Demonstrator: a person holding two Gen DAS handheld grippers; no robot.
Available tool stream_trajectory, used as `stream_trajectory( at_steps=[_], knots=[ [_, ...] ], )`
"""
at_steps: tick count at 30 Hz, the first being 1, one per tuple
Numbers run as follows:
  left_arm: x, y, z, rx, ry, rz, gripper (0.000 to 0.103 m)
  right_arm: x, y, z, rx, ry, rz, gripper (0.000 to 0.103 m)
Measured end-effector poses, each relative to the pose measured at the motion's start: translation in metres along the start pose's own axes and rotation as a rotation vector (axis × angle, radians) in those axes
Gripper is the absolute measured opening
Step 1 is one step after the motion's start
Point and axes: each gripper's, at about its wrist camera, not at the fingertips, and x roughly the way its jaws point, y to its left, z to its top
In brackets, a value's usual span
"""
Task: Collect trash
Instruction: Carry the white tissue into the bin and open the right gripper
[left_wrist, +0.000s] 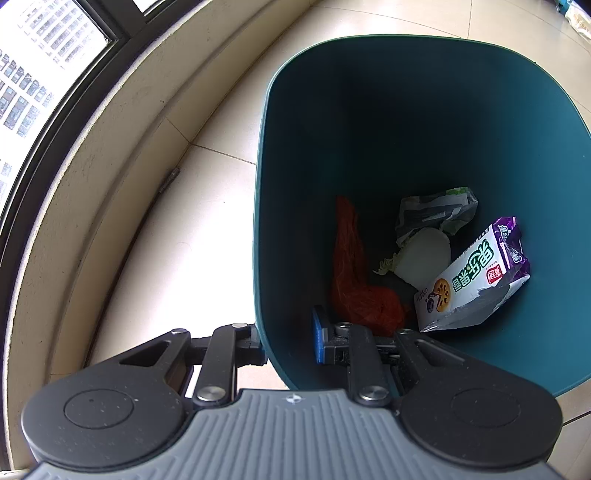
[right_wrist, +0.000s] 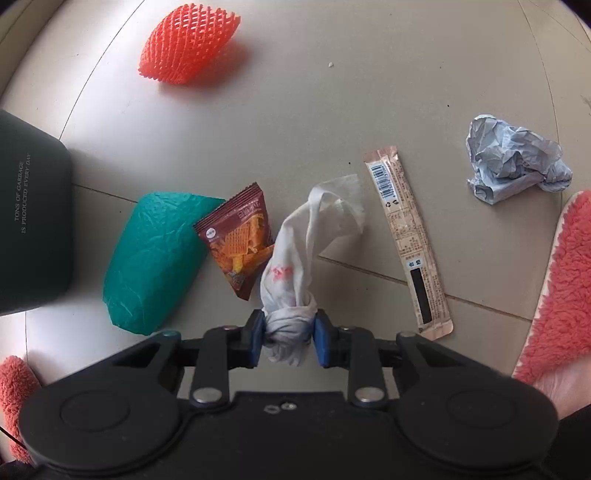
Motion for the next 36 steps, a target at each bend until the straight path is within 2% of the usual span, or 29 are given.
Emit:
stream_trajectory(
  at_steps=[3,10,17,22,31,36],
  knots=[
    [0.001,0.002,0.000,-0.006,0.001,-0.006,0.020,-0.029,0.003,0.005,-0.047,-0.032,-0.008,0.025],
    [-0.001,0.007,-0.001,-0.016,0.000,-0.015,0.020,-0.104,0.030,0.012,-0.171,-0.135,0.053,0.025],
    [-0.003,0.011,0.000,-0.019,-0.002,-0.019,0.020,-0.174,0.078,0.008,-0.320,-0.188,0.097,0.025],
    [-0.003,0.012,0.000,-0.019,-0.004,-0.021,0.020,-0.216,0.114,0.003,-0.422,-0.278,0.166,0.025],
    [-0.008,0.014,-0.002,-0.028,-0.017,-0.031,0.020,-0.256,0.182,0.011,-0.547,-0.363,0.293,0.025],
    [-0.009,0.016,-0.002,-0.031,-0.018,-0.040,0.020,-0.259,0.220,0.014,-0.627,-0.376,0.313,0.025]
  ],
)
